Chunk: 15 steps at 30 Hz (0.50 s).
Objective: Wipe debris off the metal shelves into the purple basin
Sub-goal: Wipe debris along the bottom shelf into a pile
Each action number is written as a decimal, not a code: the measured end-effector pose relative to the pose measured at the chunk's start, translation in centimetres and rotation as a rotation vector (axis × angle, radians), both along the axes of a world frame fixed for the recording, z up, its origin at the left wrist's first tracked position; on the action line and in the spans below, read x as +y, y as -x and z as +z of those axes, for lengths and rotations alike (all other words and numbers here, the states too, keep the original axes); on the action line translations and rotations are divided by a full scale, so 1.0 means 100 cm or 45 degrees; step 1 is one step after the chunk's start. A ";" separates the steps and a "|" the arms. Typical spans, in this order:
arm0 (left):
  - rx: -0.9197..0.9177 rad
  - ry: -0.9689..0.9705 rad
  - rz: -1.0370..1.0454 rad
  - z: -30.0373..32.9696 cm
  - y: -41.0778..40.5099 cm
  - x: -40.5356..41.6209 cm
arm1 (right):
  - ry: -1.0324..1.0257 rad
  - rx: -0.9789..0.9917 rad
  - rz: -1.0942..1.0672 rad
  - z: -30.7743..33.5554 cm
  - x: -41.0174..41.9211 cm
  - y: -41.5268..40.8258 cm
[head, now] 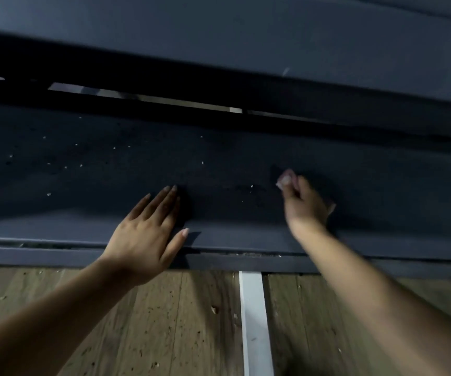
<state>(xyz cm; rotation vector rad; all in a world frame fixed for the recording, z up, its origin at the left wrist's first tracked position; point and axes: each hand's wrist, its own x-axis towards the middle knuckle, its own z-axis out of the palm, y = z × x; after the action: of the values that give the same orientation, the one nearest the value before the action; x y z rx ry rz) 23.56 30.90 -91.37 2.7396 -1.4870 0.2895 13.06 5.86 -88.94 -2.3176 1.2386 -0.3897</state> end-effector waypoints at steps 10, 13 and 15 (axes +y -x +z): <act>0.037 0.128 -0.060 -0.007 -0.002 -0.001 | -0.250 -0.244 0.297 0.003 0.117 -0.106; 0.007 0.175 -0.035 -0.008 -0.001 -0.001 | -0.454 -0.392 0.193 0.012 0.094 -0.095; -0.010 0.225 -0.033 -0.007 -0.001 0.000 | -0.371 -0.328 0.102 0.017 0.069 -0.071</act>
<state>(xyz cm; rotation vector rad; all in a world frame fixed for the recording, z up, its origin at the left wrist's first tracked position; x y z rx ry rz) 23.66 30.86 -92.08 2.5826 -1.4233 0.4106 20.18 12.73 -87.19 -1.9917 1.0011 -0.4330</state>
